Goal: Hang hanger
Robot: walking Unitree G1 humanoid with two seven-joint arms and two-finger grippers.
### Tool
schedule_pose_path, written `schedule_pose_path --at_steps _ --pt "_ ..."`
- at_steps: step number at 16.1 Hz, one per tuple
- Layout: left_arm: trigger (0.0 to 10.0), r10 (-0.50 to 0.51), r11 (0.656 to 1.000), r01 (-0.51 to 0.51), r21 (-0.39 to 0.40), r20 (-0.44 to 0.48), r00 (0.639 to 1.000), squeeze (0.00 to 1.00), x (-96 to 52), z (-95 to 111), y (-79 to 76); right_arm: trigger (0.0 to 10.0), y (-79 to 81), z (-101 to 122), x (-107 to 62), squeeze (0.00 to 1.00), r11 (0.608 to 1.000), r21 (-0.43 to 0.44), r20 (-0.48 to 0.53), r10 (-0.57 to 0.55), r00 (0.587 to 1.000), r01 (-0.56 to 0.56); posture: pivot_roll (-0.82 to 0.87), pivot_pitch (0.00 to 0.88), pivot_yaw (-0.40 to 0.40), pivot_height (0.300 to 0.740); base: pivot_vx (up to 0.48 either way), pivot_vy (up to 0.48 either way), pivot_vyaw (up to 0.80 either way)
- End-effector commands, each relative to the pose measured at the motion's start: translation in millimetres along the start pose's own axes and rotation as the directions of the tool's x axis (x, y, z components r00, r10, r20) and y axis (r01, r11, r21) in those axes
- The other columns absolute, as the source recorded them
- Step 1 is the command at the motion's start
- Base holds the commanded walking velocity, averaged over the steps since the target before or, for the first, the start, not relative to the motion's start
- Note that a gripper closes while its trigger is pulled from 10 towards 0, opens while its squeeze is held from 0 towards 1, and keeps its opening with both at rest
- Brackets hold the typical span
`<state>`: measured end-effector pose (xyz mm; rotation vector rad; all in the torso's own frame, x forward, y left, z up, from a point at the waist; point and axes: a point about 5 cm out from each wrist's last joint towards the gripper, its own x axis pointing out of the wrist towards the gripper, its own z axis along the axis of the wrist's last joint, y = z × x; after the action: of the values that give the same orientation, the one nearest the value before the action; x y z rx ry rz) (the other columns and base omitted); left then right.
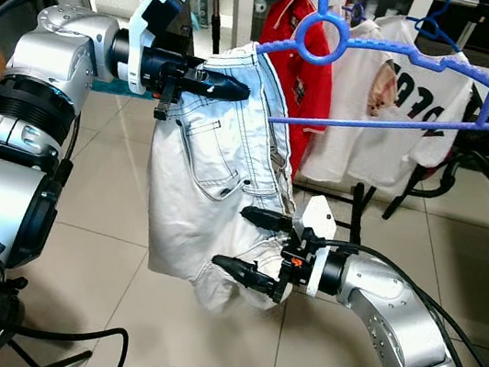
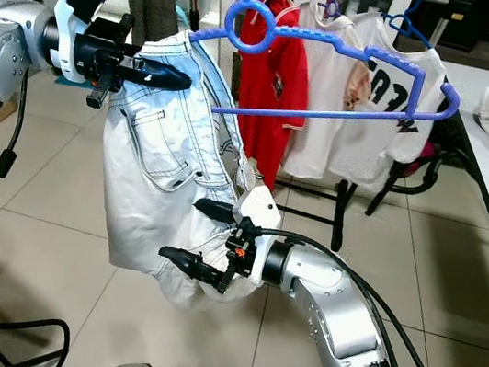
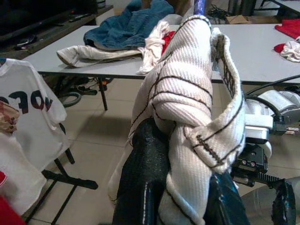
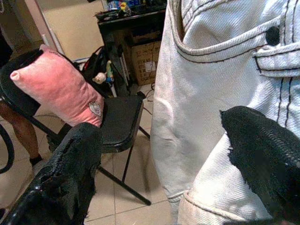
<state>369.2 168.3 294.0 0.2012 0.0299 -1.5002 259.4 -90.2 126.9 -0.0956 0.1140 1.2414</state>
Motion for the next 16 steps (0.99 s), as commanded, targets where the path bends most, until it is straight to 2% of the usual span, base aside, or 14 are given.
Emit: schedule_pose_path --at_steps 1,16 --pt "0.0 -0.004 0.996 0.000 0.084 0.050 0.999 0.00 -2.9 25.6 0.7 10.0 -0.2 4.5 1.7 0.00 0.999 -0.028 0.002 0.014 1.000 -0.014 -0.01 0.022 0.108 0.740 0.000 0.000 0.00" --pt "0.0 -0.002 0.996 -0.002 0.085 0.052 0.999 0.00 -3.2 27.4 1.0 10.0 1.1 0.4 0.4 0.00 0.998 -0.042 -0.028 0.040 0.999 -0.042 -0.01 0.025 0.110 0.740 0.000 0.000 0.00"
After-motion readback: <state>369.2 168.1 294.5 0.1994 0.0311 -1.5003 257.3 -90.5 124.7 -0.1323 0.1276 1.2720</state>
